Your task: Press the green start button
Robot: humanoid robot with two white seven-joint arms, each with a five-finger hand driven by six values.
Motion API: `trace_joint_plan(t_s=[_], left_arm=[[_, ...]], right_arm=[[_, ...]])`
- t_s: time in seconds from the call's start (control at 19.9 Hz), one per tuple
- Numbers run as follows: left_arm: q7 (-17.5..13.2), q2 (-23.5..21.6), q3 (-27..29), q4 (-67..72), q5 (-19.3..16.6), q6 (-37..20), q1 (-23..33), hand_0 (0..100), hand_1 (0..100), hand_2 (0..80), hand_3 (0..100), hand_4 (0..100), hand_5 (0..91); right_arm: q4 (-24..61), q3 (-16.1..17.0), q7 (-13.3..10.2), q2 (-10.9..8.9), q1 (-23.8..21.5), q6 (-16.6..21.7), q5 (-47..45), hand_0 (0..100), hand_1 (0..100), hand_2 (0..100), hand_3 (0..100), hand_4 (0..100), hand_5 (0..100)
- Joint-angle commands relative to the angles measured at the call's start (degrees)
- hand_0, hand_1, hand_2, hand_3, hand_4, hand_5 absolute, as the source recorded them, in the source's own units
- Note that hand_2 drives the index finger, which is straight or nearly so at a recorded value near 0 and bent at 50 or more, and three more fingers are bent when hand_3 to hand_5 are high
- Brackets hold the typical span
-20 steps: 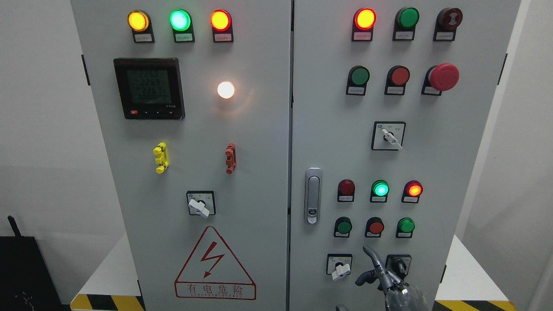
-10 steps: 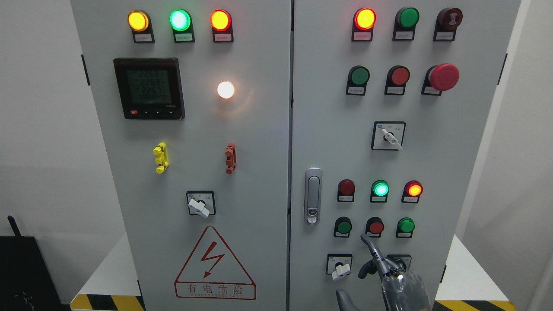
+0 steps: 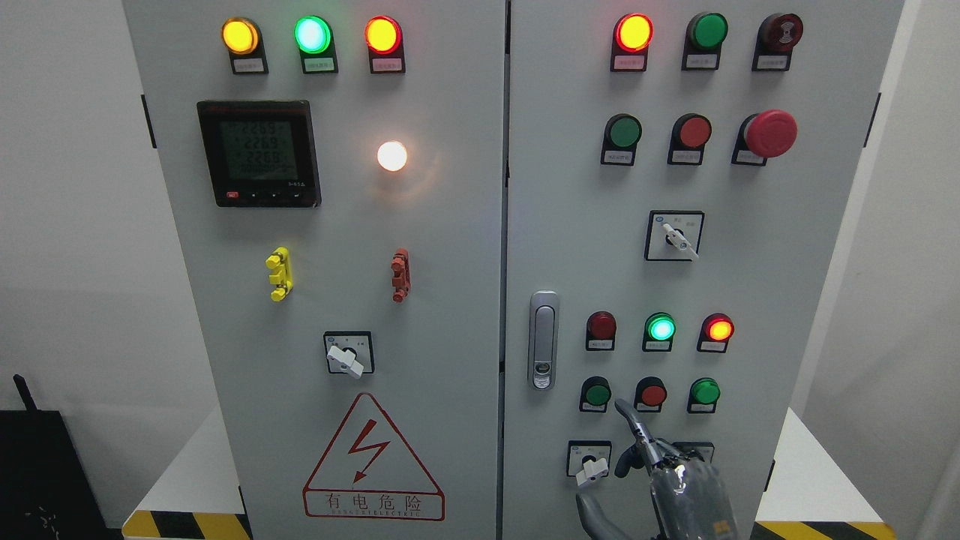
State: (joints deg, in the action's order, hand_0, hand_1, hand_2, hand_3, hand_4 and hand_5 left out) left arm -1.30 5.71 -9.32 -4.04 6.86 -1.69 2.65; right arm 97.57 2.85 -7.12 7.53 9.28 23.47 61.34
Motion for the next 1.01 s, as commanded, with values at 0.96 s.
trace_joint_plan(t_s=[0.96], left_arm=[[0.0,0.0,0.0,0.0,0.0,0.0,0.0,12,56,0.0,0,0,0.0]], right_arm=[[-7.0,-0.4,0.1,0.12,4.1,-0.2,0.7,23,21,0,69,67,74]])
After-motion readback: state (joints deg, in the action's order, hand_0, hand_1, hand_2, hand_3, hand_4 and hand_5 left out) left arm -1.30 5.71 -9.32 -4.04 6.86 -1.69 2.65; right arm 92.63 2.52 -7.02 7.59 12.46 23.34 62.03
